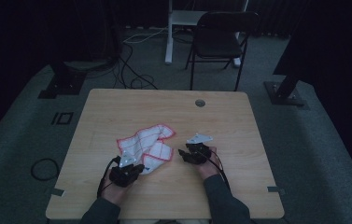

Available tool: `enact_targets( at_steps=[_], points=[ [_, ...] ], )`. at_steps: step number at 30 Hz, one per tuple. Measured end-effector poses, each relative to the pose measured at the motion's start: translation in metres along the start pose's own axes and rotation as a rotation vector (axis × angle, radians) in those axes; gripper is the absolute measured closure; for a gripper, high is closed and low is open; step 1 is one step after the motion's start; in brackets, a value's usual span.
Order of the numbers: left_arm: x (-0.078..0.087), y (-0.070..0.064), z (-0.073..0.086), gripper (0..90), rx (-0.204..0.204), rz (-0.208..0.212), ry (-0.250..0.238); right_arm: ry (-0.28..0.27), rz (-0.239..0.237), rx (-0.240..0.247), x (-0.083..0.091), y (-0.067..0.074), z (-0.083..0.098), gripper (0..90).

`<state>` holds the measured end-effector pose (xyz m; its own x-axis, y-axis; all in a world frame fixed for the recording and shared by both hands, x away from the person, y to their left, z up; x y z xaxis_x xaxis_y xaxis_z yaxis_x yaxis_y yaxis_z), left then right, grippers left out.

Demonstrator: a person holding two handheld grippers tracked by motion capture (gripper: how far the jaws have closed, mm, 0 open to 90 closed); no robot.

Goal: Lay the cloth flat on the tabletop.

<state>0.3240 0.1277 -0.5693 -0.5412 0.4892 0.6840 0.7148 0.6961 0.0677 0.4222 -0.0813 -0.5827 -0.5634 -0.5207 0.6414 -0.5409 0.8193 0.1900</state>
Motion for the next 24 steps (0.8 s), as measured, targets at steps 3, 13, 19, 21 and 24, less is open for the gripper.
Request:
enact_targets(
  at_steps=[3,13,19,21,24],
  points=[
    [0.004,-0.009,0.009,85.3,-0.007,0.023,0.018,0.001,0.000,0.008,-0.002,0.002,-0.002,54.5],
    [0.009,-0.014,0.011,82.8,-0.031,0.021,0.012,-0.005,-0.001,0.013,-0.005,0.005,-0.010,54.5],
    [0.026,-0.009,0.011,81.4,-0.018,-0.010,-0.018,-0.002,0.007,0.014,-0.007,0.003,-0.013,55.0],
    [0.027,-0.007,0.010,81.4,-0.018,-0.020,-0.020,-0.002,0.009,0.015,-0.009,0.003,-0.014,55.6],
    [0.026,-0.005,0.006,81.2,-0.011,-0.028,-0.033,-0.002,0.008,0.014,-0.011,0.004,-0.015,56.0]
  ],
)
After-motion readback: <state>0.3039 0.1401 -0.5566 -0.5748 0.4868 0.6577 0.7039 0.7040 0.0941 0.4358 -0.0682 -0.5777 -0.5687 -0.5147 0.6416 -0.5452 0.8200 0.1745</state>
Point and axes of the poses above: each handheld gripper's, and its own axes: x roughly backward along the jaws, z roughly out of its underside, y roughly to its left, the point moved 8 cm from there along -x, roughly forward along the jaws, and after that the axes turned 12 degrees about -x, right-handed, at the moved point
